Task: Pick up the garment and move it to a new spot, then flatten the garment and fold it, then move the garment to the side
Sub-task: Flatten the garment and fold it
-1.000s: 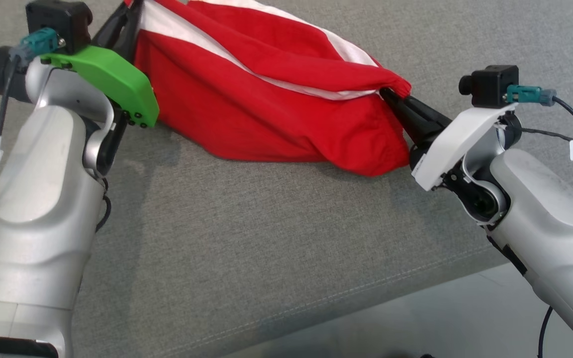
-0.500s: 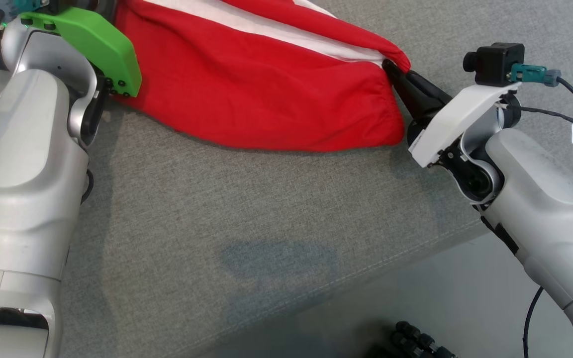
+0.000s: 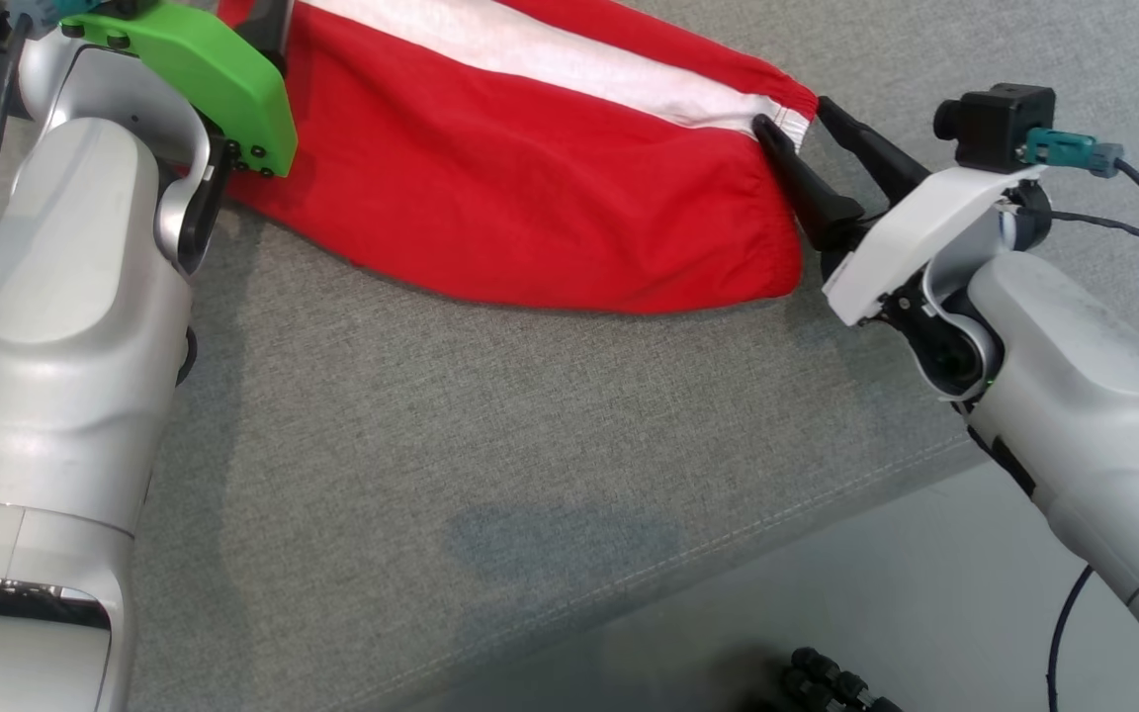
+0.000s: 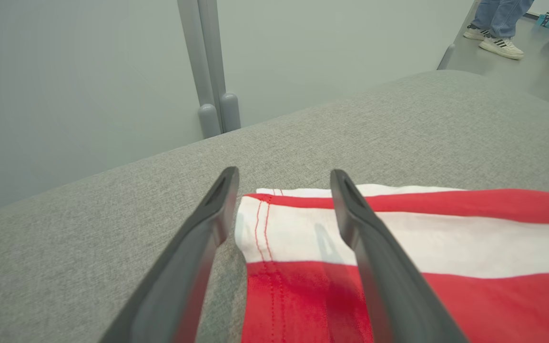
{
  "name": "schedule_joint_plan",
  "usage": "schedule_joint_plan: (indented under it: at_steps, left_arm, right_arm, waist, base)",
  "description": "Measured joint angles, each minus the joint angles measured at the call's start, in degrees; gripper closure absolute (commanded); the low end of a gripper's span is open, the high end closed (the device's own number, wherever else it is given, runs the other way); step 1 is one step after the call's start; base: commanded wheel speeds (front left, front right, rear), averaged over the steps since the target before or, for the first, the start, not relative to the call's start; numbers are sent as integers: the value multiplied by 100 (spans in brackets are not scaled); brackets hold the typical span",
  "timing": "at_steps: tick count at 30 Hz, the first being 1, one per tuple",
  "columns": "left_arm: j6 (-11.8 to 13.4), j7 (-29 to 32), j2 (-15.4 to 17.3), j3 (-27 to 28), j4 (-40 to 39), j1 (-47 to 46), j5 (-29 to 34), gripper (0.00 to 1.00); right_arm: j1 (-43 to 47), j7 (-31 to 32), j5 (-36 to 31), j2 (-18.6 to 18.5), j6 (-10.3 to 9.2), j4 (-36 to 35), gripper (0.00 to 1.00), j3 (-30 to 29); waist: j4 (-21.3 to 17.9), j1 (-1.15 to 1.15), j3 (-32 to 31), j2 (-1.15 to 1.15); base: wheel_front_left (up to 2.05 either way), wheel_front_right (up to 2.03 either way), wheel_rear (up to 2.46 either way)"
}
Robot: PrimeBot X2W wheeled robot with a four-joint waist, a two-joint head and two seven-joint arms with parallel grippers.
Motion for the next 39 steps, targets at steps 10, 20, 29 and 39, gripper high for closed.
schedule_joint_plan:
  at_steps: [10, 20, 29, 39]
  left_arm:
    - [-69, -225, -219, -10, 420, 86, -199, 0]
    - [-105, 38, -212, 115, 1077, 875, -595, 0]
    - [-107, 458, -187, 347, 1278, 882, -937, 0]
    - [-122, 732, -116, 385, 1528, 860, -1031, 0]
  right_arm:
    - [110, -289, -33, -402, 0, 224, 0, -154]
    - [591, -341, -51, -646, -1, 122, 0, -353]
    - [693, -342, -152, -639, 0, -240, 0, -336]
    - [928, -350, -203, -662, 0, -530, 0, -671]
  waist:
    - [169, 0, -380, 0]
    - [368, 0, -940, 0]
    - [297, -1, -1155, 0]
    - [-57, -1, -1012, 0]
  base:
    - [0, 0, 0]
    - [0, 0, 0]
    - [0, 0, 0]
    - [0, 0, 0]
